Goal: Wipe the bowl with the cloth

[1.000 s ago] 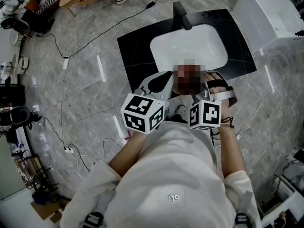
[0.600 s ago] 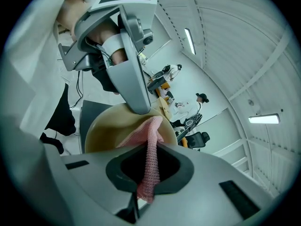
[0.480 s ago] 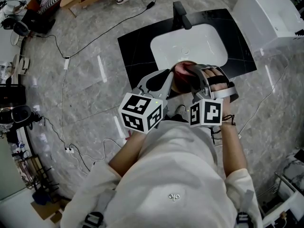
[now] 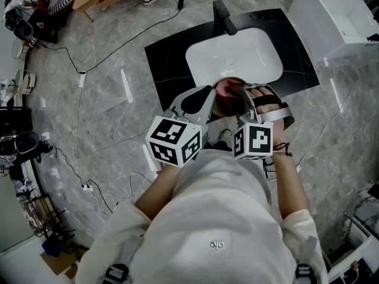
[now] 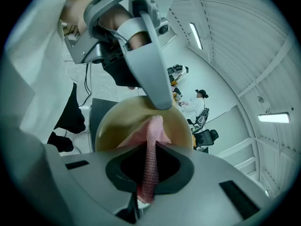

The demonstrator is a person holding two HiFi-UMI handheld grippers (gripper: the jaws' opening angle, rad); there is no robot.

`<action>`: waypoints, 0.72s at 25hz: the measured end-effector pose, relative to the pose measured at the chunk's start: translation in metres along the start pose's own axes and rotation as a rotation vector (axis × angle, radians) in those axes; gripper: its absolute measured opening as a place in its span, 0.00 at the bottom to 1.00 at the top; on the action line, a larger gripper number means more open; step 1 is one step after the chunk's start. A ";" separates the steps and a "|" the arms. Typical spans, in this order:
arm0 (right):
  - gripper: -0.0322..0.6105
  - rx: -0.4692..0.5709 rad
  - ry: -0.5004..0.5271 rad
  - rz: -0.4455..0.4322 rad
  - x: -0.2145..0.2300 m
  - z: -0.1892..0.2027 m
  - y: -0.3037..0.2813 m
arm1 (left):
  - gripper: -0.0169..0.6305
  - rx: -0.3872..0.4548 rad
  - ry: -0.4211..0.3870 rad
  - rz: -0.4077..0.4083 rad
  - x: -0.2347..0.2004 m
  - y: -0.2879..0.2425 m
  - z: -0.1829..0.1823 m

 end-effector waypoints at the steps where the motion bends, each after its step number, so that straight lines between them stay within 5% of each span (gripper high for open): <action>1: 0.07 -0.001 0.007 -0.011 -0.002 0.000 -0.001 | 0.07 -0.002 0.000 0.000 0.000 -0.001 0.000; 8: 0.07 0.068 0.006 -0.122 -0.012 -0.007 -0.002 | 0.07 0.001 0.009 0.001 -0.004 -0.002 -0.001; 18: 0.07 0.100 0.023 -0.110 -0.010 -0.018 -0.004 | 0.08 0.021 0.023 0.003 -0.005 -0.001 -0.004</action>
Point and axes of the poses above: the fingertips, and each gripper's own axes: y backward along the fingers, x to its right, z out of its underside, the point moved 5 cm from there along y, backward along the fingers, and after that the axes turned 13 degrees about z, right-handed, at the moved point
